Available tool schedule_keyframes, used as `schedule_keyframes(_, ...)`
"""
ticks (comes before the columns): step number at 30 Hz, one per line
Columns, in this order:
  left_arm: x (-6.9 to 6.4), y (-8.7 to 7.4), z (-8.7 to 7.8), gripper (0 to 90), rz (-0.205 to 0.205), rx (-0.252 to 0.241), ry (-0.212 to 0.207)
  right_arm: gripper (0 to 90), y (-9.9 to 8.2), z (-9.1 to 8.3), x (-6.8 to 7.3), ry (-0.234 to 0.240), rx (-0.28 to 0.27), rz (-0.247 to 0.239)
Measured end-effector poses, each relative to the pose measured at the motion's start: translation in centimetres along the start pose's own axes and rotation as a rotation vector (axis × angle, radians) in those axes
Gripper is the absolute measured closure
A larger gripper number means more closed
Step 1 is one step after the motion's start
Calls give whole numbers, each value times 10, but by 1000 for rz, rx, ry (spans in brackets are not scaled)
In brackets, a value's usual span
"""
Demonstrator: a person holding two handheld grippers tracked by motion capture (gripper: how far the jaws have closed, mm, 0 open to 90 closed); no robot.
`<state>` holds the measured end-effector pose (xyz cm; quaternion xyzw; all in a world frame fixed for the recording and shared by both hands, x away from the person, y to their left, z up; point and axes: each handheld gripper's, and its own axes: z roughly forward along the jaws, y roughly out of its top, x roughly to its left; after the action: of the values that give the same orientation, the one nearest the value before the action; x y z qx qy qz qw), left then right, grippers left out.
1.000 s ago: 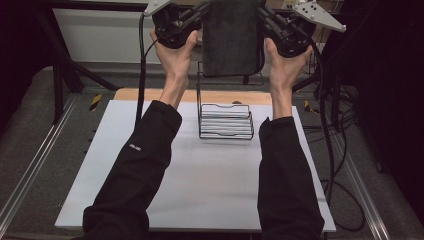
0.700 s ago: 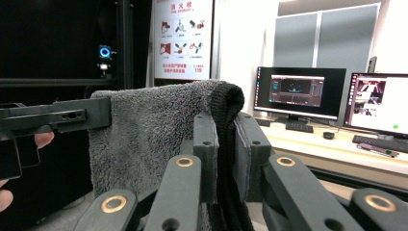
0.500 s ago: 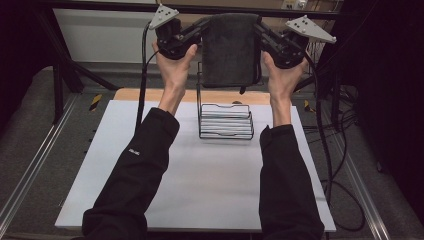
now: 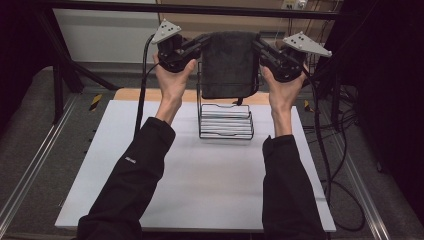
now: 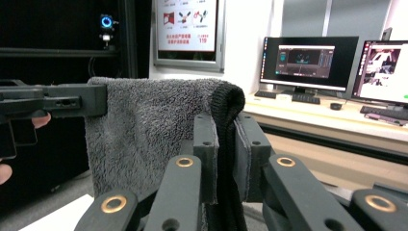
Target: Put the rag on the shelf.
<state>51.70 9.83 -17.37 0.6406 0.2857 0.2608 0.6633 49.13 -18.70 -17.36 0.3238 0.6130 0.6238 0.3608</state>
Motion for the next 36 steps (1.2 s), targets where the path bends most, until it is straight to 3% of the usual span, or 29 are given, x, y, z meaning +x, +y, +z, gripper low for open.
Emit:
schedule_keyframes(17, -5, -24, -11, 809, 37, 58, -24, 814, -22, -12, 1, 23, 61, -23)
schedule_keyframes(36, -13, -34, -17, 809, 62, 105, -41, 814, -36, -19, 2, 35, 91, -28)
